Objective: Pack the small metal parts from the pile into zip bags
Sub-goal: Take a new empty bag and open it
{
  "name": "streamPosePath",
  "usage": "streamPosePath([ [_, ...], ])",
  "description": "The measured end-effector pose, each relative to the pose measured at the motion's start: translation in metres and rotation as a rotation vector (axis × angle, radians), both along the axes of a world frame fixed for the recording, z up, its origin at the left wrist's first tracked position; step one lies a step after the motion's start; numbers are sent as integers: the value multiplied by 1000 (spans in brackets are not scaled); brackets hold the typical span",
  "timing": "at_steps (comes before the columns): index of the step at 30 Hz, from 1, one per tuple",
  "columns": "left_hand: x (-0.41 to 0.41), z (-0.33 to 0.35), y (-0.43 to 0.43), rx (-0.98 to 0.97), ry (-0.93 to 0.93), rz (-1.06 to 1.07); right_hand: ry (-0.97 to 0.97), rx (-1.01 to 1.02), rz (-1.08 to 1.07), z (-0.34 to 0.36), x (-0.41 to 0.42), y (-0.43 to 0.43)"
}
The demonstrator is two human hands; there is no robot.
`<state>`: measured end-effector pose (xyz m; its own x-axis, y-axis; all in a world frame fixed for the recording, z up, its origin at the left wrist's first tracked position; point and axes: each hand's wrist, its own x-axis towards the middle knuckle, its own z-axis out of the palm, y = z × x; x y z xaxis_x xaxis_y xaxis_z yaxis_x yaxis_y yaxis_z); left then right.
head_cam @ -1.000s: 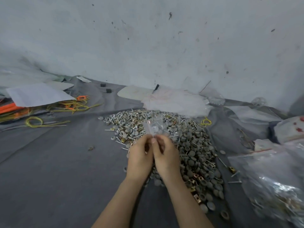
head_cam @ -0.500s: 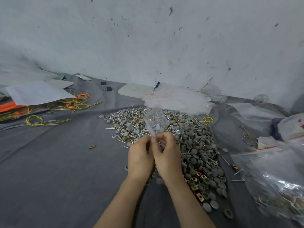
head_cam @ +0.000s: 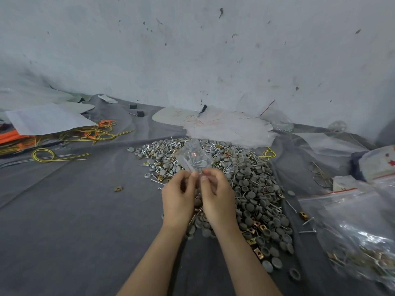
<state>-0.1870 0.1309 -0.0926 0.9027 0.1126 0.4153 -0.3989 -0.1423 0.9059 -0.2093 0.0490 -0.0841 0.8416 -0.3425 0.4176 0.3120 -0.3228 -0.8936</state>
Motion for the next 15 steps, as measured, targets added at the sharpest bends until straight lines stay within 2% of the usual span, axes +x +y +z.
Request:
streamPosePath([
  [4,2,0,0,-27,13,14,24,-43,45,0,-1,1],
  [9,2,0,-2,-29,26,-18,-14,-108,-32,-5,2,1],
  [15,5,-4,2,-59,74,-35,76,-61,31,-3,2,-2],
])
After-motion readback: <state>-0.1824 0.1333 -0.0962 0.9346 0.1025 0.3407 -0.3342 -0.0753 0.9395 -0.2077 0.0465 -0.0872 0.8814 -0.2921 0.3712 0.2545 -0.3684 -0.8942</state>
